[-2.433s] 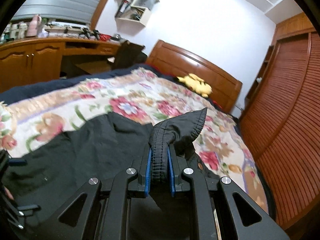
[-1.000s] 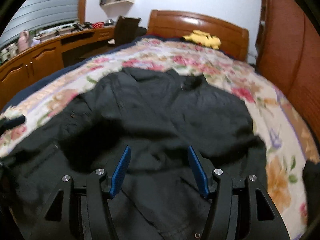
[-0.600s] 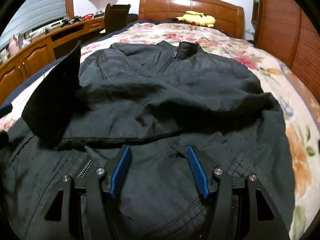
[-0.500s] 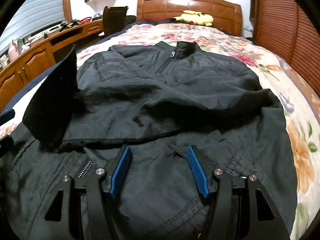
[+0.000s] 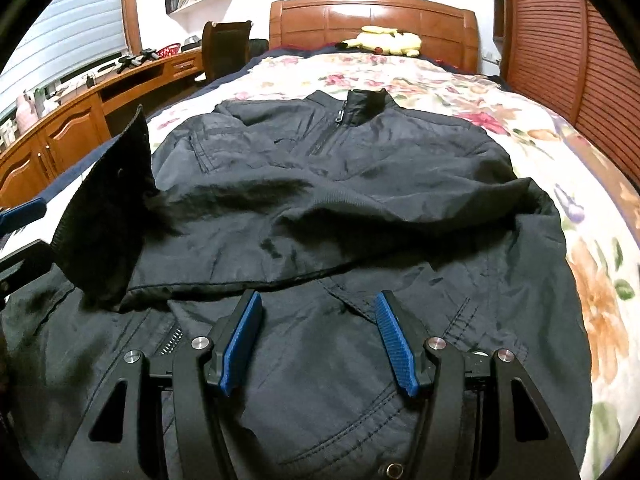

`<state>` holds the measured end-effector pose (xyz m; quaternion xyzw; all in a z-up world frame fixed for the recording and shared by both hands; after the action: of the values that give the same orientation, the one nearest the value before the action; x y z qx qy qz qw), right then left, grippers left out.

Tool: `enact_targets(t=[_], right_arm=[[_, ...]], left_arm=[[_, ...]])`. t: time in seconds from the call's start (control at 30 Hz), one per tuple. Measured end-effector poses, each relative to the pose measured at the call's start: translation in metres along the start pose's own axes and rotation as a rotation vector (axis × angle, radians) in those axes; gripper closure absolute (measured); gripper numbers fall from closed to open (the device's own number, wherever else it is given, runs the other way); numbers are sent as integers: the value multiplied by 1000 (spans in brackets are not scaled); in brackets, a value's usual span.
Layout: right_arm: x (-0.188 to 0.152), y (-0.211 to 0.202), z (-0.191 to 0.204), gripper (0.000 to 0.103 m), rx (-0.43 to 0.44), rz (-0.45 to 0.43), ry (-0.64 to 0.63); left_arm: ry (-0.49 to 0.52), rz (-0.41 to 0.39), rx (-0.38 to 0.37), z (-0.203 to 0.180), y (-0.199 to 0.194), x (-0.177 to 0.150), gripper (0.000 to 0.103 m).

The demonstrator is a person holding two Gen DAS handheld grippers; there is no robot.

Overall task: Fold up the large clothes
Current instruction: 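Withdraw both tools from the jacket and move them toward its hem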

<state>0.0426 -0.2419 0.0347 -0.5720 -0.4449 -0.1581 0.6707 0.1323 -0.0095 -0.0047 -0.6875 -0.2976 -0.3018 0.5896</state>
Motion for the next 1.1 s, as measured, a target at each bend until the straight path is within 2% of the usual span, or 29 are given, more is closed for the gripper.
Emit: enact_targets(t=[0.03,0.07,0.1,0.13,0.17,0.2,0.3,0.47,0.6,0.7,0.77,0.87,0.9,0.93,0.97,1.0,1.03,1.1], right_arm=[[-2,2,-5,42,5,-2,1],[-3,1,-5,42,8,-6,4],[-3,0,-6,42,13,-12,6],[-4,-2,-6,42,17,-18,9],[-4,-4,-7,42,22,-25,14],[-5,-6,-8,42,26,-30,18],[-7,-8,-14,42,38,-41,39],[-13,-26,-23,42,58,-80,63],[-23,-46,-25,42,17,-84,32],[-33,-62,-27,42,-8,-83,28],[-40,-73,-29,42,-24,-80,24],[-51,-88,-32,42,-49,-68,11],[-54,-93,-34,42,-53,-63,8],[-58,-98,-35,42,-57,-58,3],[-64,-103,-37,42,-65,-54,-3],[-67,-109,-38,42,-70,-53,-6],[-68,-114,-38,42,-72,-52,-7],[-74,-122,-41,42,-71,-54,0]], left_arm=[[3,14,-3,-1,3,1,38],[11,29,-5,-2,6,2,45],[19,42,-7,-3,8,2,60],[23,57,-16,-3,10,1,82],[23,80,-29,-2,10,-1,93],[22,92,-22,-1,8,-3,99],[30,36,15,5,-15,-4,100],[2,-6,5,16,-48,-5,100],[-2,-10,3,17,-64,-14,100],[-15,16,4,16,-65,-25,100],[-25,39,11,17,-65,-33,99],[-21,44,44,18,-73,-43,89],[-13,34,60,19,-77,-44,79],[-7,24,68,20,-81,-45,65],[-5,11,68,21,-88,-47,58],[-5,5,66,23,-92,-48,47],[-8,-1,66,26,-98,-50,33],[-21,-23,61,34,-110,-54,23]])
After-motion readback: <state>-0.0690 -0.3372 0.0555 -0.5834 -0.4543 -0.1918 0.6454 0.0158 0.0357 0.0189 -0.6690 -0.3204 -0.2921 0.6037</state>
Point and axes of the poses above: each gripper's, at about its wrist camera, not at the fingertips, and y roughly the way its jaws point, z to its left, x to its top, the point moved 3 cm from there along y, roughly the way its jaws point, and after that the axes turned 8 degrees about -y, right-handed, at the moved point
